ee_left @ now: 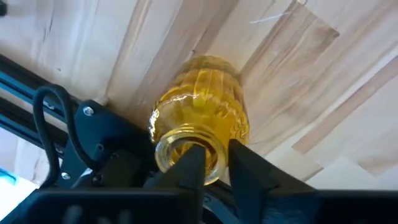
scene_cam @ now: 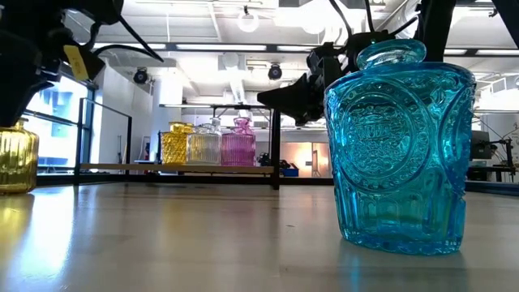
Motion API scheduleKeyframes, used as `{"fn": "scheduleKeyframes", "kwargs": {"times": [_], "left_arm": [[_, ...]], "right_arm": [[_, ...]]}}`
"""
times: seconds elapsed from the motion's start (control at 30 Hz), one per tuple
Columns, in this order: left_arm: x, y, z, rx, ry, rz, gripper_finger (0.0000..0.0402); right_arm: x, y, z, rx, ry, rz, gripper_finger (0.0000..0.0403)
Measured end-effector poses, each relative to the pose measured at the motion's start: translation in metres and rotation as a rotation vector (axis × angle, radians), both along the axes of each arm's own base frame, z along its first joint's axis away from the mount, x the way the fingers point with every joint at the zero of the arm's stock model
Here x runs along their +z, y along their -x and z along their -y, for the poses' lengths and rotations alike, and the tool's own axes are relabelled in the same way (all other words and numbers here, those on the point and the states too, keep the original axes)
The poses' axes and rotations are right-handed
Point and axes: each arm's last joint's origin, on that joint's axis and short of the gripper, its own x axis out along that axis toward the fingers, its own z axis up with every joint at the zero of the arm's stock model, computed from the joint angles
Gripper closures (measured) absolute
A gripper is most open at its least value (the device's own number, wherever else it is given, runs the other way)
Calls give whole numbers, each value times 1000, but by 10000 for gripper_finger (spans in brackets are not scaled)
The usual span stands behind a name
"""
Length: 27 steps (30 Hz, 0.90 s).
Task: Sort vases onto shelf
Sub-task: Put the yellow vase on the shelf
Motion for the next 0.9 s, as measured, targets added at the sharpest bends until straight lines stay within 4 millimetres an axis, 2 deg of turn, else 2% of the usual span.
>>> {"fn": "scheduleKeyframes", "kwargs": {"times": [0.1, 0.23, 0.4, 0.6, 0.9], "left_arm": [[1, 0, -3, -16, -10, -1, 387], [8, -7, -10, -39, -11, 34, 385], [21, -15, -28, -60, -5, 55, 387], [43, -26, -62, -113, -47, 84, 387], [51, -72, -118, -317, -138, -27, 387]], "right_arm": [[0, 0, 0, 0, 0, 0, 403], [0, 0, 0, 0, 0, 0, 403], [0, 0, 0, 0, 0, 1, 403], [0, 0, 0, 0, 0, 1, 403], [0, 0, 0, 0, 0, 0, 403]]}}
